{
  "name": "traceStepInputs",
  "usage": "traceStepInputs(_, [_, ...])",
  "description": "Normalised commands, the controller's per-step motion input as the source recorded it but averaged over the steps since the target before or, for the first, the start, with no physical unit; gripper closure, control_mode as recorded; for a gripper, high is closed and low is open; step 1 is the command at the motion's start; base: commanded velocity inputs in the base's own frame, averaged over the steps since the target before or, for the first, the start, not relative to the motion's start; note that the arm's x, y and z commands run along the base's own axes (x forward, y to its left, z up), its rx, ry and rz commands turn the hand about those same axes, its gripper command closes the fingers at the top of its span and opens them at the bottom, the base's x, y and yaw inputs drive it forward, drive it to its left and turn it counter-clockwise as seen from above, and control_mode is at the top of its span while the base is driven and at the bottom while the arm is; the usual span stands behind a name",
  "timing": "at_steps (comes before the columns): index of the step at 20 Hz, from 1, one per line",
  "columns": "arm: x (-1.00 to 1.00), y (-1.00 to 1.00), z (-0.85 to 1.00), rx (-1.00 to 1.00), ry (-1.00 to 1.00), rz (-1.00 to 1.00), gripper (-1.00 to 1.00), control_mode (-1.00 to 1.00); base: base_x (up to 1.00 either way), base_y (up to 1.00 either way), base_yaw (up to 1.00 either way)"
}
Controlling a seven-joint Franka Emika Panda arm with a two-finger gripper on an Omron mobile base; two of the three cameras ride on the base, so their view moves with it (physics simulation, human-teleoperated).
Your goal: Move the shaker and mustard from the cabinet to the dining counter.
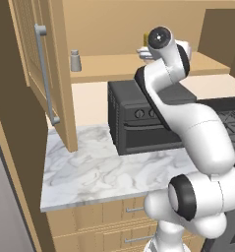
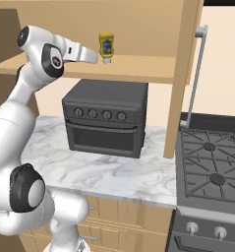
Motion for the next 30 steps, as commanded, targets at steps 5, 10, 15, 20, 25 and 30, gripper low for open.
traceStepInputs(5, [0.32,0.0,0.0,0.0,0.0,-0.01,-1.0,-1.0,0.0,0.0,0.0])
traceStepInputs(10, [0.27,0.01,0.0,0.0,0.0,-0.04,-1.0,-1.0,0.0,0.0,0.0])
traceStepInputs(15, [0.21,0.05,0.0,0.0,0.0,-0.07,-1.0,-1.0,0.0,0.0,0.0])
traceStepInputs(20, [0.23,0.05,0.0,0.0,0.0,-0.07,-1.0,-1.0,0.0,0.0,0.0])
traceStepInputs(25, [0.29,0.02,0.0,0.0,0.0,-0.06,-1.0,-1.0,0.0,0.0,0.0])
traceStepInputs(30, [0.36,0.01,0.0,0.0,0.0,-0.04,-1.0,-1.0,0.0,0.0,0.0])
